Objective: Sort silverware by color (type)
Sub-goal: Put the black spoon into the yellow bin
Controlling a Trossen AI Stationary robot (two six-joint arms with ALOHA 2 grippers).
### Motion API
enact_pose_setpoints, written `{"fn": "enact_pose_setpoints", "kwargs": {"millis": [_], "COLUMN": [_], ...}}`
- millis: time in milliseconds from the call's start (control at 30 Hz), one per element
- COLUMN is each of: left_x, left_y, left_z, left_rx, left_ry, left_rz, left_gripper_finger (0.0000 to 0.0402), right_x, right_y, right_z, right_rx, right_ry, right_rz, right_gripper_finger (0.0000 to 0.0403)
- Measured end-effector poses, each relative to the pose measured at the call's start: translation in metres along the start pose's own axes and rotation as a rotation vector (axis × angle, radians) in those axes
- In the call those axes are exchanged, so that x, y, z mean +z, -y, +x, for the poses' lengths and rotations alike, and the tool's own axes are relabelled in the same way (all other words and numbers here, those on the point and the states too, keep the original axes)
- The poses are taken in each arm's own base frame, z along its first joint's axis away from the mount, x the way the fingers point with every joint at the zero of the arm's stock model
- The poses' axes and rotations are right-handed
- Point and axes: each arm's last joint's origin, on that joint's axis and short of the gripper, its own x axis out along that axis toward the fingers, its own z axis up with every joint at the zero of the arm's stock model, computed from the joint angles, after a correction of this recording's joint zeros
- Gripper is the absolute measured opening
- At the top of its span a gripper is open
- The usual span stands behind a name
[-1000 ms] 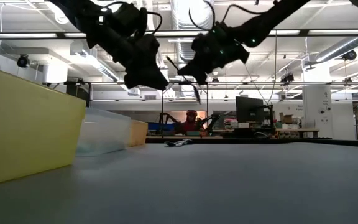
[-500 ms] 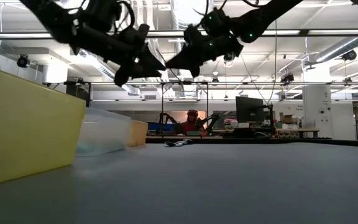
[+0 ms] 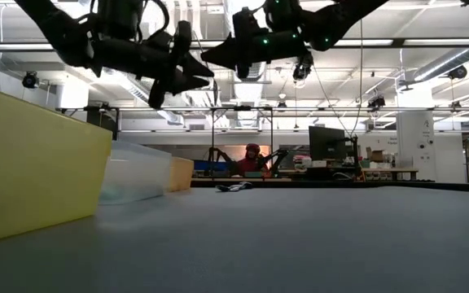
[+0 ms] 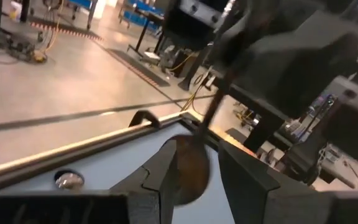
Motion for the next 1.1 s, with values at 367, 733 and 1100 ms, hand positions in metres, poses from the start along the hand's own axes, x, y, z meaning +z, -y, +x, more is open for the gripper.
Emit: {"fn": "enact_pose_setpoints", "kwargs": {"millis": [367, 733, 1100], "left_x": [0.018, 0.028, 0.031], "left_y": [0.008, 0.012, 0.011], "left_z": [0.008, 0.017, 0.019], "left_rx": [0.034, 0.129, 0.076], "left_ry": [0.06, -0.038, -0.074], "left_rz": [0.066, 0.224, 0.2], "left_gripper_finger": [0.01, 0.006, 0.0002], "right_x": [0.0, 0.0, -0.001], "right_y": [0.001, 0.0, 0.003], "right_z": [0.0, 0.0, -0.002], "right_rx": [-0.003, 0.009, -0.009], "right_ry": [0.001, 0.001, -0.013], "right_rz": [-0.047, -0.06, 0.063], "right_gripper_finger": [0.0012, 0.0012, 0.0013]}}
